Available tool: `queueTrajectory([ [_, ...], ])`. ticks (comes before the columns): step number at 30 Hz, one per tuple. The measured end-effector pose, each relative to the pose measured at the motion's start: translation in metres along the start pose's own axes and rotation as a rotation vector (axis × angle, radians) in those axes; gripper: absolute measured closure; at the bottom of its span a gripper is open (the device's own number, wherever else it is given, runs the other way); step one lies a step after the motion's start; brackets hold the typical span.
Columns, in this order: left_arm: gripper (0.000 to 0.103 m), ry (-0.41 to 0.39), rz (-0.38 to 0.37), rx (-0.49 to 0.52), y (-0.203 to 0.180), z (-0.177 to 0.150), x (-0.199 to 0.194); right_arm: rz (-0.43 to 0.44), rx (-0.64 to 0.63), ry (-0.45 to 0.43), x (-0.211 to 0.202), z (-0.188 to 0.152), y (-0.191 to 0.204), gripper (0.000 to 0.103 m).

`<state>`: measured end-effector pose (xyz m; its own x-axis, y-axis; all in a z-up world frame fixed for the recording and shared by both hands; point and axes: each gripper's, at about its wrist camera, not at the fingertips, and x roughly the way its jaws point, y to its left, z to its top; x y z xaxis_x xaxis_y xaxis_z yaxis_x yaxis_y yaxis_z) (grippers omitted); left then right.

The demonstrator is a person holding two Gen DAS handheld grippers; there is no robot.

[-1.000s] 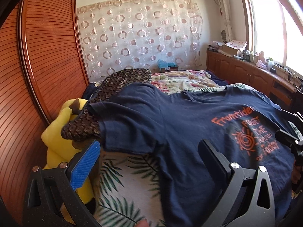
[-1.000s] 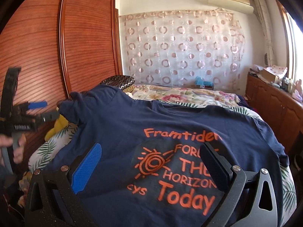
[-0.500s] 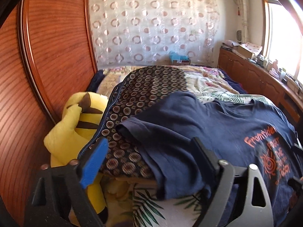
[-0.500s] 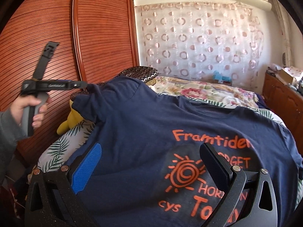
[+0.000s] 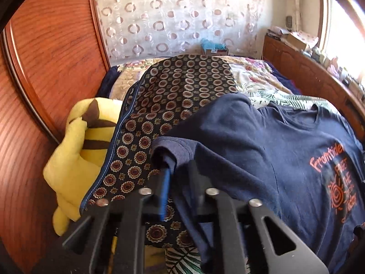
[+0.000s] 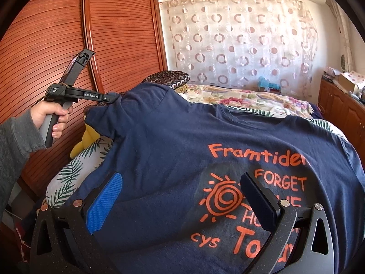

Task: Fold small clothes
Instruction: 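Move the left tool to the nearest sleeve and close on it, then fold the held sleeve across the shirt body with the left tool, release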

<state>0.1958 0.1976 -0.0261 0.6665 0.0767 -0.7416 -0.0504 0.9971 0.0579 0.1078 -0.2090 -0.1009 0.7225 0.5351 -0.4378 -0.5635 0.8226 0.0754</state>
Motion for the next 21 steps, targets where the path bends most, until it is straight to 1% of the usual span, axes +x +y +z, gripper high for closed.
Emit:
queueTrajectory([
  [1, 0.098, -0.005, 0.003, 0.013, -0.002, 0.001, -0.002, -0.001, 0.001, -0.004, -0.001, -0.001, 0.002, 0.000],
  [4, 0.100, -0.038, 0.031, 0.036, -0.013, 0.007, -0.015, -0.008, 0.002, -0.011, -0.002, -0.003, 0.008, 0.000],
  [6, 0.100, -0.072, -0.023, 0.059, -0.030, 0.012, -0.029, -0.017, -0.001, -0.017, 0.004, 0.001, 0.016, 0.000],
  [9, 0.100, -0.113, -0.068, 0.131, -0.064, 0.021, -0.051, -0.027, 0.007, -0.028, 0.003, 0.001, 0.018, 0.000],
  [14, 0.100, -0.146, -0.185, 0.225, -0.124, 0.040, -0.076, -0.042, 0.036, -0.048, -0.004, 0.001, 0.011, 0.000],
  [16, 0.100, -0.164, -0.196, 0.256, -0.141, 0.045, -0.083, -0.051, 0.047, -0.053, -0.003, 0.001, 0.011, 0.000],
  [18, 0.100, -0.189, -0.186, 0.263, -0.145, 0.050, -0.090, -0.056, 0.060, -0.053, -0.003, -0.001, 0.008, 0.000],
  [20, 0.098, -0.187, -0.172, 0.246, -0.137, 0.050, -0.091, -0.061, 0.059, -0.053, -0.002, -0.003, 0.009, 0.000],
  [21, 0.087, -0.177, -0.154, 0.236, -0.128, 0.050, -0.089, -0.063, 0.058, -0.053, -0.002, -0.004, 0.009, 0.000],
])
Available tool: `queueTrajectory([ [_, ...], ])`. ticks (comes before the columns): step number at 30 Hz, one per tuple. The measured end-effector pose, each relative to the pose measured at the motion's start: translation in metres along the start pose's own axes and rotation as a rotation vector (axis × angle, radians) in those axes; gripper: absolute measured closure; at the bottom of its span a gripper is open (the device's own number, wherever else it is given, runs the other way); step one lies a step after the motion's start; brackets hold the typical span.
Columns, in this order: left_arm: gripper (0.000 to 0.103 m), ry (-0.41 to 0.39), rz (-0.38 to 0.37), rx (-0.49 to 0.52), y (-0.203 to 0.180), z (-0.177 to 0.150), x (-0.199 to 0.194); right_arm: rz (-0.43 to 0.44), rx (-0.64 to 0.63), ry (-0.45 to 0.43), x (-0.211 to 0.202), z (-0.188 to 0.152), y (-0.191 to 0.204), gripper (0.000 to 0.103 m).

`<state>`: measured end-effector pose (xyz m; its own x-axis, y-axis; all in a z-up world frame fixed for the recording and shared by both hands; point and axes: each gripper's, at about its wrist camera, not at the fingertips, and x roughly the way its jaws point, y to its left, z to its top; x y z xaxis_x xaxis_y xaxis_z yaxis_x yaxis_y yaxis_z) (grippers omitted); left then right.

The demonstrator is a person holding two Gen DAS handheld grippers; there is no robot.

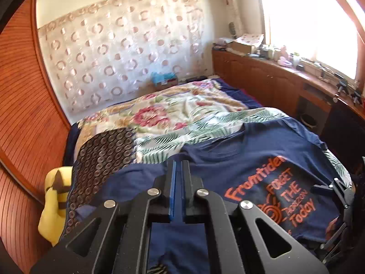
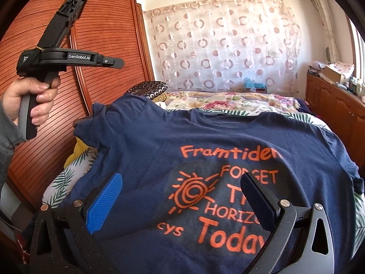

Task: Fold small clothes
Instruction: 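Fold the held sleeve across the shirt body with the left tool, release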

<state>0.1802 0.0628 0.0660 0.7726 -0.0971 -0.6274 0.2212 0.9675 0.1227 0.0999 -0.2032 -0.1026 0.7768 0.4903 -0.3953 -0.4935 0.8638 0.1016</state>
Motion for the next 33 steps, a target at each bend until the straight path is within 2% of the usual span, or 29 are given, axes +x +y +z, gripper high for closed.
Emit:
queueTrajectory([
  [1, 0.067, 0.005, 0.007, -0.004, 0.006, -0.004, 0.003, -0.001, 0.000, -0.001, 0.001, -0.001, 0.002, 0.000],
  [2, 0.058, 0.011, 0.011, -0.012, 0.013, -0.008, 0.004, 0.000, 0.003, -0.002, 0.002, -0.002, 0.003, 0.000],
  [4, 0.030, 0.034, 0.029, -0.052, 0.035, -0.019, 0.006, 0.006, 0.011, 0.000, 0.005, -0.002, 0.004, 0.000],
  [8, 0.028, 0.061, 0.121, -0.132, 0.076, -0.041, 0.013, 0.014, -0.001, 0.012, 0.013, 0.002, 0.011, 0.000],
  [10, 0.028, 0.103, 0.156, -0.195, 0.103, -0.058, 0.024, 0.018, -0.019, 0.015, 0.016, 0.003, 0.015, 0.000],
  [14, 0.028, 0.167, 0.130, -0.284, 0.127, -0.079, 0.047, 0.032, -0.031, 0.018, 0.021, 0.007, 0.014, 0.000],
  [18, 0.028, 0.196, 0.108, -0.327, 0.133, -0.087, 0.069, 0.036, -0.038, 0.025, 0.022, 0.005, 0.014, 0.000],
  [20, 0.043, 0.181, 0.088, -0.343, 0.132, -0.088, 0.073, 0.035, -0.041, 0.030, 0.022, 0.004, 0.013, 0.000],
  [21, 0.076, 0.172, 0.080, -0.336, 0.130, -0.086, 0.072, 0.034, -0.042, 0.031, 0.021, 0.003, 0.013, 0.000],
  [22, 0.095, 0.178, 0.082, -0.326, 0.126, -0.085, 0.073, 0.030, -0.042, 0.031, 0.020, 0.003, 0.012, 0.000],
  [24, 0.099, 0.171, 0.075, -0.295, 0.117, -0.080, 0.070, 0.023, -0.040, 0.032, 0.019, 0.002, 0.010, 0.000],
  [28, 0.100, 0.133, 0.075, -0.207, 0.089, -0.064, 0.056, 0.017, -0.021, 0.035, 0.017, -0.001, 0.003, 0.000],
  [33, 0.100, 0.062, -0.008, -0.105, 0.039, -0.029, 0.032, 0.014, -0.011, 0.032, 0.013, -0.002, 0.000, 0.000],
])
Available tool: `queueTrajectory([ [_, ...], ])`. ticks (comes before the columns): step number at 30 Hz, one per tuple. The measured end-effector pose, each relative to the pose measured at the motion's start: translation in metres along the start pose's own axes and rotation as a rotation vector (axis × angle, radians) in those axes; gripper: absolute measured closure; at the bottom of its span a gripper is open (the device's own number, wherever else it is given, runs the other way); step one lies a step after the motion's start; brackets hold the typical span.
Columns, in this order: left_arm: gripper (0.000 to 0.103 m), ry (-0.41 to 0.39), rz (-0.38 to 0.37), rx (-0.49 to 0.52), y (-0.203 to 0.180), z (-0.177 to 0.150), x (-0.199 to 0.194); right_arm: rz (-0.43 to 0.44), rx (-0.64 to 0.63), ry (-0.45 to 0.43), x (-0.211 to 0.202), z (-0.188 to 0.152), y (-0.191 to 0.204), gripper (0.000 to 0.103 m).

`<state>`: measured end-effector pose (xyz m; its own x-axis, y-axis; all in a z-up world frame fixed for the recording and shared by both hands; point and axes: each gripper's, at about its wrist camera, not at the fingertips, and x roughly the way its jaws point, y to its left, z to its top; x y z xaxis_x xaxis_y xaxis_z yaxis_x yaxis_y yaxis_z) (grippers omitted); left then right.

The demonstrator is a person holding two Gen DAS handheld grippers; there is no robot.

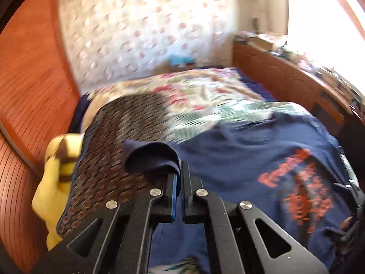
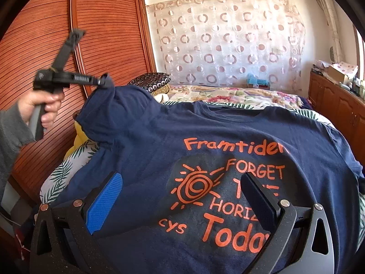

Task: Fold small clothes
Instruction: 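Fold the held sleeve across the shirt body with the left tool, release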

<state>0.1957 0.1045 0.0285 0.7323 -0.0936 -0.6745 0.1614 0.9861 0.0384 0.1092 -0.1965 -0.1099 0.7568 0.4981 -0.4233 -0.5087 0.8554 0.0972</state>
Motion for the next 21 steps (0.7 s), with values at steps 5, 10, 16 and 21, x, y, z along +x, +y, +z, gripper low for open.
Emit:
queueTrajectory([
  [5, 0.092, -0.010, -0.074, 0.108, -0.063, 0.020, -0.011, -0.007, 0.006, -0.011, -0.006, -0.001, -0.003, 0.000],
  [10, 0.041, -0.028, -0.150, 0.176, -0.094, 0.016, -0.023, -0.020, 0.021, -0.008, -0.010, -0.001, -0.015, 0.000],
  [16, 0.038, -0.011, -0.125, 0.143, -0.073, -0.017, -0.024, -0.031, 0.042, -0.008, -0.012, -0.002, -0.023, 0.000],
  [21, 0.038, 0.039, -0.083, 0.097, -0.055, -0.059, -0.009, -0.023, 0.037, 0.005, -0.012, 0.002, -0.022, 0.000],
])
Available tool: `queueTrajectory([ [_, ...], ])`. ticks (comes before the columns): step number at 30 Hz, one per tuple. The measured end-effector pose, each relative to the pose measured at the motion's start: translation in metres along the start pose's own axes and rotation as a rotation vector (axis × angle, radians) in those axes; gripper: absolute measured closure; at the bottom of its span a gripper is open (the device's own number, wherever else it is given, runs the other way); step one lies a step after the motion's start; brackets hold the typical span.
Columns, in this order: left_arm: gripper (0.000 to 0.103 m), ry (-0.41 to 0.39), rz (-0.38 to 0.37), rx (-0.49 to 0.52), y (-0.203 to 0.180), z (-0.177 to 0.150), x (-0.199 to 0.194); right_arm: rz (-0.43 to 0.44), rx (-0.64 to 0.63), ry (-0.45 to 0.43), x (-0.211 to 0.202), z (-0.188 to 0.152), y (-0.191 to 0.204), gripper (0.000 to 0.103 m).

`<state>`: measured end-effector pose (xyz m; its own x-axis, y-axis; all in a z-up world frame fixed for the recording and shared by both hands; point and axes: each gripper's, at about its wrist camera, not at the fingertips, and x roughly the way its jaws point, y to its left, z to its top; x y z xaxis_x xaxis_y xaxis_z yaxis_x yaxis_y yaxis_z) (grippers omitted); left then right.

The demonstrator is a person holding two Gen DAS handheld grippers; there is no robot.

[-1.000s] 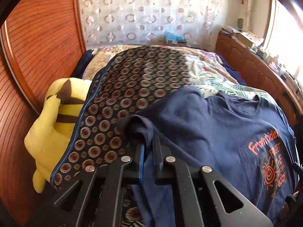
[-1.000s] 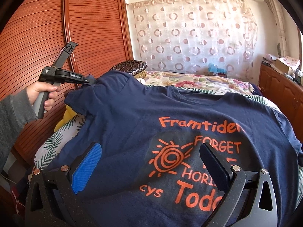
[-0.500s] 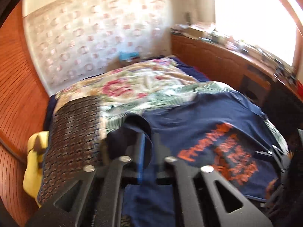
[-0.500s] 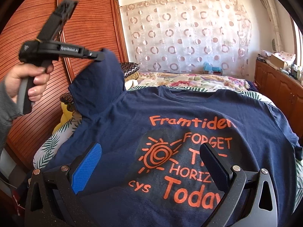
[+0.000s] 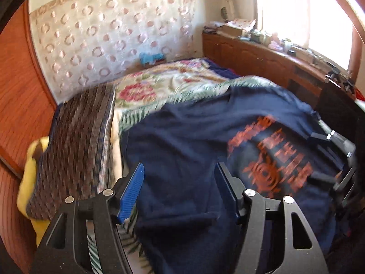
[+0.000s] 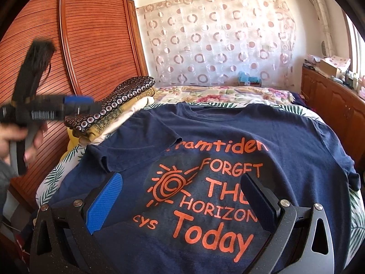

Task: Fold small clothes
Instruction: 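Fold the held sleeve across the shirt body with the left tool, release, then reach the right tool to the other sleeve and grasp it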

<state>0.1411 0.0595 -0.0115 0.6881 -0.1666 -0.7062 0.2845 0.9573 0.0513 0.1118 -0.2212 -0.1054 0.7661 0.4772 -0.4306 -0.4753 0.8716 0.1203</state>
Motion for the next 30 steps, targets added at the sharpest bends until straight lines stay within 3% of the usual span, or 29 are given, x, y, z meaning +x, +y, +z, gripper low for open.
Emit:
queueTrajectory([
  [6, 0.038, 0.058, 0.013, -0.049, 0.007, -0.034, 0.026, -0.004, -0.023, 0.017, -0.002, 0.002, -0.004, 0.000],
  [12, 0.038, 0.050, -0.012, -0.067, -0.005, -0.049, 0.034, -0.030, -0.019, 0.030, -0.012, 0.001, -0.020, 0.000],
  [23, 0.037, 0.027, -0.058, -0.060, -0.044, -0.021, 0.055, -0.134, 0.033, 0.025, -0.047, 0.000, -0.066, 0.000],
  [30, 0.037, 0.081, -0.037, -0.030, -0.065, -0.010, 0.084, -0.198, 0.079, 0.032, -0.070, -0.006, -0.091, 0.000],
])
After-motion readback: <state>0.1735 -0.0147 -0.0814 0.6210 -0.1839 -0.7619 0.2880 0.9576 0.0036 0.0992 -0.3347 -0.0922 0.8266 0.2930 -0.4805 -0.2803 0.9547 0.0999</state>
